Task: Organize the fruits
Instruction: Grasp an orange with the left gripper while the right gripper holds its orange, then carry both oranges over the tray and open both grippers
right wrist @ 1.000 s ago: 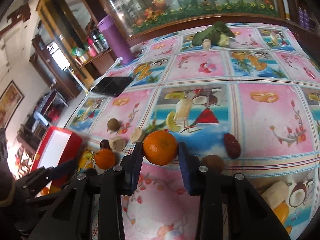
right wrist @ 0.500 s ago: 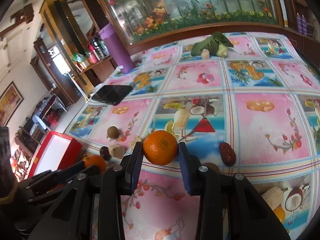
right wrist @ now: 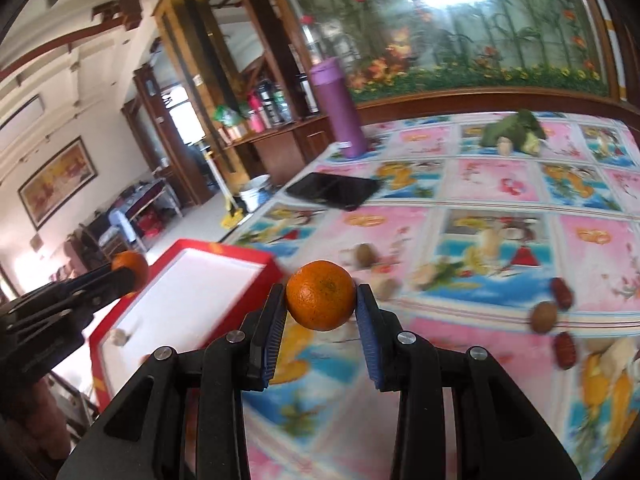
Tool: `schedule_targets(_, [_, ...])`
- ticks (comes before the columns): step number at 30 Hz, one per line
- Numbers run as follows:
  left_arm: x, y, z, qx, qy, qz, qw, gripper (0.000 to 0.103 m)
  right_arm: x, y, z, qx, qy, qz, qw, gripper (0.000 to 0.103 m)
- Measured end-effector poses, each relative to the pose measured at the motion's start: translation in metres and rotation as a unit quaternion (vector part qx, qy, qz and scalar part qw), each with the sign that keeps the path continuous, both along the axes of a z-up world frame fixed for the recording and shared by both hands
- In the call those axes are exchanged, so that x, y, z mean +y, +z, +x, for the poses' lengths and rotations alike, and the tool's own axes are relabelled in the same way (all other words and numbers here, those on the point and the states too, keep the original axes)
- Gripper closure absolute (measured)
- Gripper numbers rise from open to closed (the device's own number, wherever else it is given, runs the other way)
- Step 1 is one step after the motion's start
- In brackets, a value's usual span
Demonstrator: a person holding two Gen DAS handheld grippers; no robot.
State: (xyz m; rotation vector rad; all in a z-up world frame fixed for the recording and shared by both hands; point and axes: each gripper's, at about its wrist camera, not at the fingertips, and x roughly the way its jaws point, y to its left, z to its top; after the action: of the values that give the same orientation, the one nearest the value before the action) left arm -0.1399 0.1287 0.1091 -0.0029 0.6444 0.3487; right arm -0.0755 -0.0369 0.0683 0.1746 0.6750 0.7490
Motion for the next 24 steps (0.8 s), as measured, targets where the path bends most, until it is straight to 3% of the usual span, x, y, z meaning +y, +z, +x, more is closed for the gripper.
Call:
schedule_targets(5, [0.039, -0.010, -0.014, 0.001, 0.042, -0.012, 0.9991, 0.074, 0.068, 0.007, -0.013, -0.007, 0.047, -0.041, 0.998, 0.070])
schedule_targets(10, [0.066, -0.025, -0.021, 0.013, 0.067, -0.017, 0.9975, 0.074, 0.119, -0.008, -0.012, 0.015, 0.067, -0.097, 0.993, 0.069])
schedule_targets(17, [0.092, -0.049, -0.025, 0.040, 0.091, -0.027, 0.9947, 0.074, 0.148, -0.027, -0.005, 0.047, 0.062, -0.147, 0.986, 0.069])
schedule_targets(24, [0.108, -0.072, -0.024, 0.068, 0.108, -0.037, 0.9912, 0.074, 0.159, -0.031, -0.008, 0.042, 0.064, -0.182, 0.980, 0.069])
